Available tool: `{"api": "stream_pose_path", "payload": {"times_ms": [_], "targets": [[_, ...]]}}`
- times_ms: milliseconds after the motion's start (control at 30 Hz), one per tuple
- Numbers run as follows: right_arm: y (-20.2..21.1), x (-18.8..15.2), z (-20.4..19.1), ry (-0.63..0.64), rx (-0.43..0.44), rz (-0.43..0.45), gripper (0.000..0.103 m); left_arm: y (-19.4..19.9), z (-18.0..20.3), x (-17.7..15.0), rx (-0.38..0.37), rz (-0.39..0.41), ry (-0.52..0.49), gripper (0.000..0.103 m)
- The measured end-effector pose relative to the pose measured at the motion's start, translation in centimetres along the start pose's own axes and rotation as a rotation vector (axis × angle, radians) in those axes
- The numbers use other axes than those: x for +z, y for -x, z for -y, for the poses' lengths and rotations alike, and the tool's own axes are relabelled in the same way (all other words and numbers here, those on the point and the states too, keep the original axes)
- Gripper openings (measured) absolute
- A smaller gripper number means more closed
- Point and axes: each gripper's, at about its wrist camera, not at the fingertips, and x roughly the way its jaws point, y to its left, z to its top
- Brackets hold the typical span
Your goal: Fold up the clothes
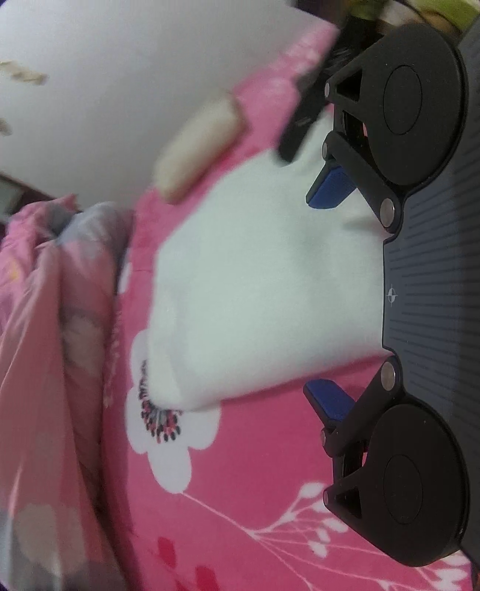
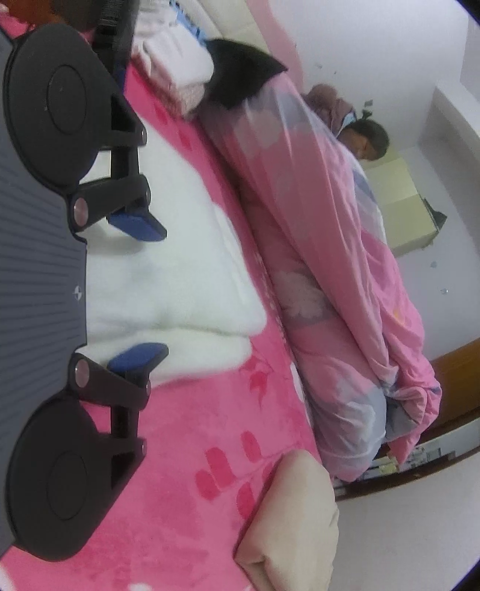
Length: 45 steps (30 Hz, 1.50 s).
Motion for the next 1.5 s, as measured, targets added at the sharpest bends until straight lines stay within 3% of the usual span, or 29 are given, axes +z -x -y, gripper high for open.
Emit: {"api": "stream_pose_path", "payload": {"times_ms": [167,300,400,467,567,667,933,1033,1200,1400,1500], "targets": [[2.9,0.7,3.4,-0.246,0.062,0.071,0.097,-1.4,-2.9,2.4,-0.047,-0.043,0.179,0.101],[1.0,2.0,8.1,-0.533,0.094,-0.035,0.098,-3.7,-4.2,4.6,-0.02,-0.122,0.241,0.101],[-1.8,2.9,10.2,-0.611,0.101,-0.173,0.099,-6.1,-5.5,5.6,-0.099,-0.236,0.334,0.1],[-3.8,3.5,10.6,-0.614,0.136,-0.261,0.099,-7.6,-6.3,5.9,-0.139,-0.3,0.381,0.099],[-6.9,4.2,11.1,-0.625,0.21,-0.372,0.099,-8.9,-6.8,6.5,-0.175,-0.322,0.394,0.099],[-10.1,4.9,11.4,-0.642,0.282,-0.45,0.1,-10.0,-7.2,7.1,-0.22,-0.328,0.428,0.099],[-17.1,6.9,10.9,-0.552,0.409,-0.6,0.103,-11.7,-7.1,7.4,-0.254,-0.304,0.436,0.103],[-18.0,7.2,9.6,-0.501,0.399,-0.592,0.102,-11.2,-6.8,7.3,-0.246,-0.274,0.434,0.102],[-16.6,8.0,7.9,-0.418,0.325,-0.557,0.074,-9.7,-6.4,7.4,-0.244,-0.226,0.439,0.095],[-13.9,10.1,6.0,-0.336,0.31,-0.499,0.067,-7.2,-4.3,8.5,-0.269,-0.181,0.422,0.094],[-11.6,12.7,7.4,-0.302,0.291,-0.446,0.066,-6.2,-2.3,9.6,-0.308,-0.167,0.397,0.094]]}}
